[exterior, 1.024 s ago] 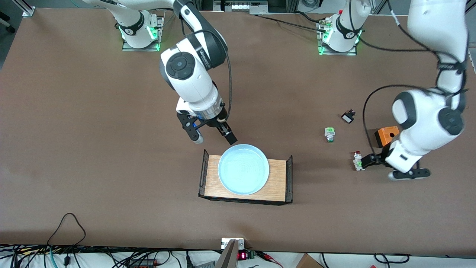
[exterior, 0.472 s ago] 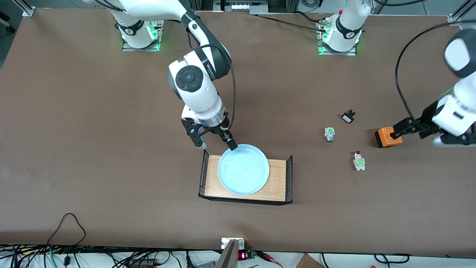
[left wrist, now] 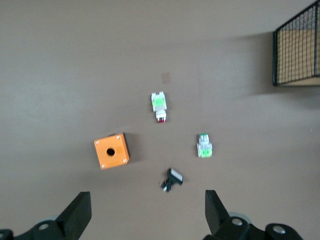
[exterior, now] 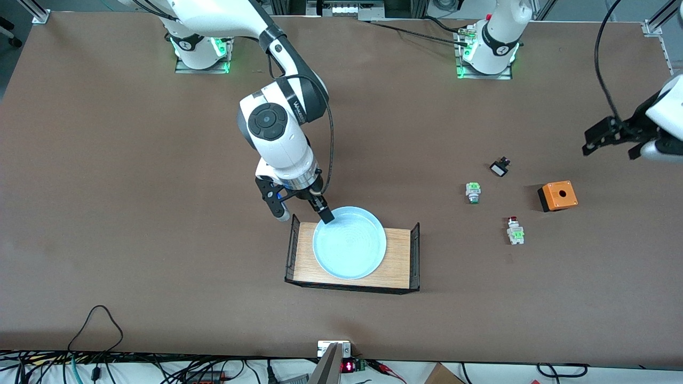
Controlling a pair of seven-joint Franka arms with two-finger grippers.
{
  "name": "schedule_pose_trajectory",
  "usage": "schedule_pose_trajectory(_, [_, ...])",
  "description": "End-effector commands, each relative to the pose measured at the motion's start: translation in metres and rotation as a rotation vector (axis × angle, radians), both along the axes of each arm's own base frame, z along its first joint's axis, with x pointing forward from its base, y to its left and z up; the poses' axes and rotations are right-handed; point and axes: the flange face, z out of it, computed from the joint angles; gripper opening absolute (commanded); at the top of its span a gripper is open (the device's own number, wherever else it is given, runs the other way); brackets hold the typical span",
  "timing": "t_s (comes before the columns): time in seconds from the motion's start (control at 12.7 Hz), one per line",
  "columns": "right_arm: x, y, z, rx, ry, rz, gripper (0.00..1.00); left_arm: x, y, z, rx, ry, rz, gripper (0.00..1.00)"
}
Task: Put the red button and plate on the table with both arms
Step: 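Set down the switch with the left gripper while the right gripper reaches the plate, then grasp the plate rim with the right gripper and lift it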
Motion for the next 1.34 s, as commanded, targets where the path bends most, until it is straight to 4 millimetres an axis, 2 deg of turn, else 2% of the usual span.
schedule_pose_trajectory(0.0, [0.004, 0.008, -0.007, 0.011, -0.023, -0.003, 1.00, -0.010, -0.001, 0.044, 0.027, 0.023, -0.028, 1.00])
schedule_pose_trajectory(0.16, [0.005, 0.009, -0.010, 0.015, -0.030, -0.003, 1.00, -0.010, -0.009, 0.044, 0.029, 0.024, -0.037, 1.00])
schedule_pose_trajectory(0.31, [0.005, 0.009, -0.010, 0.015, -0.030, -0.003, 1.00, -0.010, -0.009, 0.045, 0.029, 0.020, -0.020, 1.00])
schedule_pose_trajectory(0.39, [0.005, 0.009, -0.010, 0.015, -0.030, -0.003, 0.96, -0.010, -0.009, 0.045, 0.027, 0.020, -0.017, 1.00])
schedule_pose_trajectory(0.55, [0.002, 0.013, -0.010, 0.016, -0.030, 0.004, 0.81, -0.010, -0.010, 0.045, 0.027, 0.020, -0.003, 1.00])
schedule_pose_trajectory(0.63, [0.001, 0.014, -0.010, 0.016, -0.030, 0.006, 0.67, -0.010, -0.009, 0.045, 0.027, 0.020, 0.000, 1.00])
schedule_pose_trajectory(0.71, [0.000, 0.015, -0.010, 0.016, -0.029, 0.006, 0.60, -0.010, -0.009, 0.046, 0.025, 0.018, 0.000, 1.00])
schedule_pose_trajectory(0.87, [0.001, 0.014, -0.010, 0.015, -0.030, 0.003, 0.54, -0.010, -0.010, 0.047, 0.026, 0.015, 0.015, 1.00])
schedule_pose_trajectory(1.02, [0.000, 0.015, -0.010, 0.030, -0.022, -0.005, 0.38, -0.011, -0.010, 0.048, 0.024, 0.017, 0.015, 1.00])
schedule_pose_trajectory(1.1, [0.001, 0.014, -0.009, 0.040, -0.016, -0.010, 0.29, -0.012, -0.010, 0.048, 0.023, 0.017, 0.014, 1.00])
schedule_pose_trajectory(1.18, [0.002, 0.013, -0.009, 0.034, -0.020, 0.003, 0.14, -0.012, -0.005, 0.048, 0.023, 0.017, 0.024, 1.00])
schedule_pose_trajectory(1.26, [0.003, 0.012, -0.008, 0.036, -0.021, 0.001, 0.08, -0.011, -0.014, 0.048, 0.027, 0.018, 0.005, 1.00])
